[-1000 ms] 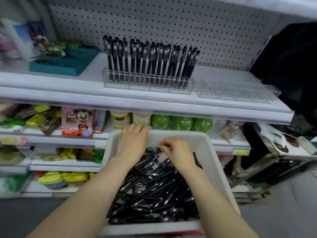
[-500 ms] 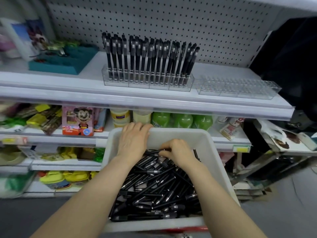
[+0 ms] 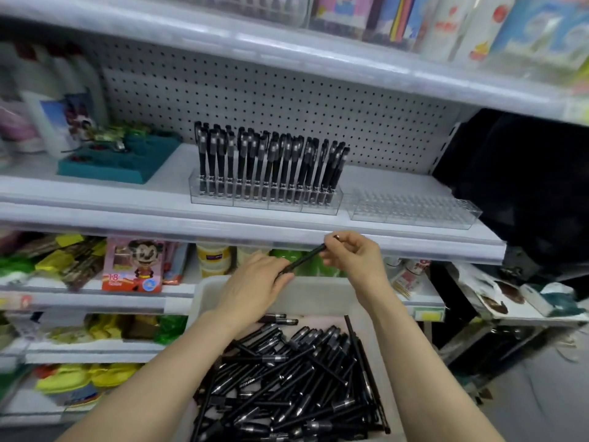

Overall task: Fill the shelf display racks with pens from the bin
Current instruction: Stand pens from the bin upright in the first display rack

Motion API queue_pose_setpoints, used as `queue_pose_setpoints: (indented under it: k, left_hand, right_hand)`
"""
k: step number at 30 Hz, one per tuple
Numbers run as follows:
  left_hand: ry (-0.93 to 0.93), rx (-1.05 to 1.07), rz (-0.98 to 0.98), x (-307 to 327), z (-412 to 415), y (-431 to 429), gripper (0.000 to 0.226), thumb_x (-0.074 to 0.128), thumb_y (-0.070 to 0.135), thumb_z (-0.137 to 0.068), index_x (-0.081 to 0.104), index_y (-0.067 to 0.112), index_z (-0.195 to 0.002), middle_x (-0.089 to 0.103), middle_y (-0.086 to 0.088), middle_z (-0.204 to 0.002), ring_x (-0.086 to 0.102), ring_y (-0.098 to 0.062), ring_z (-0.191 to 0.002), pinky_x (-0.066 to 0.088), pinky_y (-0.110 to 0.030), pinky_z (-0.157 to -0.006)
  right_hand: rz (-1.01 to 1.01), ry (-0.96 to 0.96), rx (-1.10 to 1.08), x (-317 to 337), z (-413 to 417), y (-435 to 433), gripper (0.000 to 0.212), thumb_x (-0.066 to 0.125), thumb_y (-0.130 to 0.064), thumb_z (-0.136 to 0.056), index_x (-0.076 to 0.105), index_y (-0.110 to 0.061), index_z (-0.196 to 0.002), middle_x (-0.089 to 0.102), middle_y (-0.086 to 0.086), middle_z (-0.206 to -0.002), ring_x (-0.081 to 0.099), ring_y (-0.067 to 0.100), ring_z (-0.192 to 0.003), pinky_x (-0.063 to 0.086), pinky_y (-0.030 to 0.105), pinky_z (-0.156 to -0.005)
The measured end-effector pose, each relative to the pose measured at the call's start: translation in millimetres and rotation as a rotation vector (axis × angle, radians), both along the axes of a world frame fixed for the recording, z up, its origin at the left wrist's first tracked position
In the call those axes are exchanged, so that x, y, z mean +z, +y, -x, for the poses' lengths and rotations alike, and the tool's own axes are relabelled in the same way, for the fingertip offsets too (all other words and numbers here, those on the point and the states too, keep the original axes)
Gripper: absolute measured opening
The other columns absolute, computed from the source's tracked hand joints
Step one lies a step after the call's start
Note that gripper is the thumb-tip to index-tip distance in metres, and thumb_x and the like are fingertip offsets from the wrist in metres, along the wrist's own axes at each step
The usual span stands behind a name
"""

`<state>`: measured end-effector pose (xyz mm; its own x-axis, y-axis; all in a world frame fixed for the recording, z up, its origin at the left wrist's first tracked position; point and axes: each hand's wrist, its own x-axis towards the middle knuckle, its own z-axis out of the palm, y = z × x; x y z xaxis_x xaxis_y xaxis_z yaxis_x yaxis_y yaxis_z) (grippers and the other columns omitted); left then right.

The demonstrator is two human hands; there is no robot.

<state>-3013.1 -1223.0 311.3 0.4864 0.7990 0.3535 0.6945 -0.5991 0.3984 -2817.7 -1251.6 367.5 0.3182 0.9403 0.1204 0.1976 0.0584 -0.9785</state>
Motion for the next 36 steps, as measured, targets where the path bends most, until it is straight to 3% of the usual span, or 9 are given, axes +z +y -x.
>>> queue_pose_setpoints:
  k: [2,4,7,10,13,16,21,30,36]
  left_hand:
    - [0.014,0.038,-0.037,14,3,6,0.033,0.038,0.045,-0.098,0.064,0.024,-0.106,0.065,0.007,-0.102,0.054,-0.017,-0.099,0.046,-0.037,-0.083]
    - [0.048,0.045,-0.102,27,8,15,0.028,0.043,0.04,-0.099,0.063,0.022,-0.106,0.065,0.005,-0.101,0.054,-0.019,-0.098,0.046,-0.038,-0.08]
    - [0.086,0.016,-0.189,46,19,24,0.025,0.046,0.039,-0.099,0.063,0.02,-0.104,0.064,0.003,-0.098,0.051,-0.02,-0.096,0.041,-0.032,-0.079]
    - [0.06,0.018,-0.246,60,31,33,0.029,0.051,0.038,-0.098,0.06,0.021,-0.119,0.06,0.004,-0.112,0.049,-0.02,-0.108,0.045,-0.034,-0.089]
    - [-0.077,0.17,-0.24,73,53,48,0.045,0.057,0.035,-0.095,0.048,0.021,-0.137,0.05,0.003,-0.134,0.043,-0.018,-0.124,0.044,-0.036,-0.099]
    - [-0.16,0.337,-0.256,80,81,69,0.036,0.058,0.024,-0.095,0.052,0.015,-0.13,0.051,-0.003,-0.131,0.045,-0.022,-0.12,0.043,-0.037,-0.094]
    - [-0.103,0.41,-0.219,76,112,98,0.035,0.06,0.013,-0.093,0.055,0.009,-0.128,0.055,-0.008,-0.125,0.048,-0.027,-0.114,0.045,-0.041,-0.093]
    - [-0.143,0.377,-0.256,68,118,110,0.026,0.063,0.004,-0.088,0.064,0.006,-0.114,0.061,-0.012,-0.11,0.055,-0.031,-0.102,0.047,-0.043,-0.085]
    - [-0.249,0.353,-0.259,67,121,110,0.022,0.059,0.001,-0.089,0.066,0.006,-0.109,0.063,-0.011,-0.107,0.058,-0.029,-0.099,0.049,-0.043,-0.082]
  right_hand:
    - [-0.141,-0.536,-0.047,3,-3,5,0.017,0.068,-0.013,-0.089,0.069,-0.021,-0.104,0.067,-0.004,-0.101,0.059,0.014,-0.095,0.049,0.028,-0.082]
    - [-0.354,-1.06,-0.046,8,1,10,0.02,0.073,-0.019,-0.085,0.073,-0.026,-0.104,0.064,-0.007,-0.103,0.05,0.016,-0.099,0.038,0.031,-0.082]
    - [-0.431,-1.294,0.076,17,17,20,0.014,0.079,-0.027,-0.078,0.076,-0.025,-0.091,0.066,-0.005,-0.09,0.054,0.024,-0.086,0.04,0.036,-0.071]
    - [-0.346,-1.226,0.168,26,28,32,0.012,0.072,-0.022,-0.084,0.076,-0.018,-0.095,0.065,0.001,-0.089,0.057,0.027,-0.084,0.047,0.038,-0.072]
    - [-0.263,-1.123,0.103,40,33,46,0.016,0.066,-0.024,-0.091,0.075,-0.016,-0.102,0.067,0.0,-0.094,0.058,0.018,-0.084,0.043,0.03,-0.073]
    - [-0.207,-0.843,0.022,59,46,60,0.018,0.064,-0.026,-0.093,0.072,-0.017,-0.107,0.067,-0.008,-0.088,0.058,0.007,-0.078,0.043,0.022,-0.073]
    - [-0.247,-0.487,0.066,84,96,92,0.007,0.064,-0.021,-0.093,0.067,-0.014,-0.096,0.071,-0.002,-0.077,0.07,0.008,-0.066,0.06,0.033,-0.075]
    - [-0.287,-0.376,0.102,83,169,141,0.006,0.063,-0.02,-0.093,0.066,-0.016,-0.091,0.07,-0.003,-0.072,0.07,0.004,-0.064,0.06,0.034,-0.076]
    - [-0.223,-0.514,0.083,57,181,156,0.017,0.067,-0.028,-0.09,0.075,-0.013,-0.093,0.073,0.001,-0.071,0.069,0.018,-0.071,0.057,0.04,-0.077]
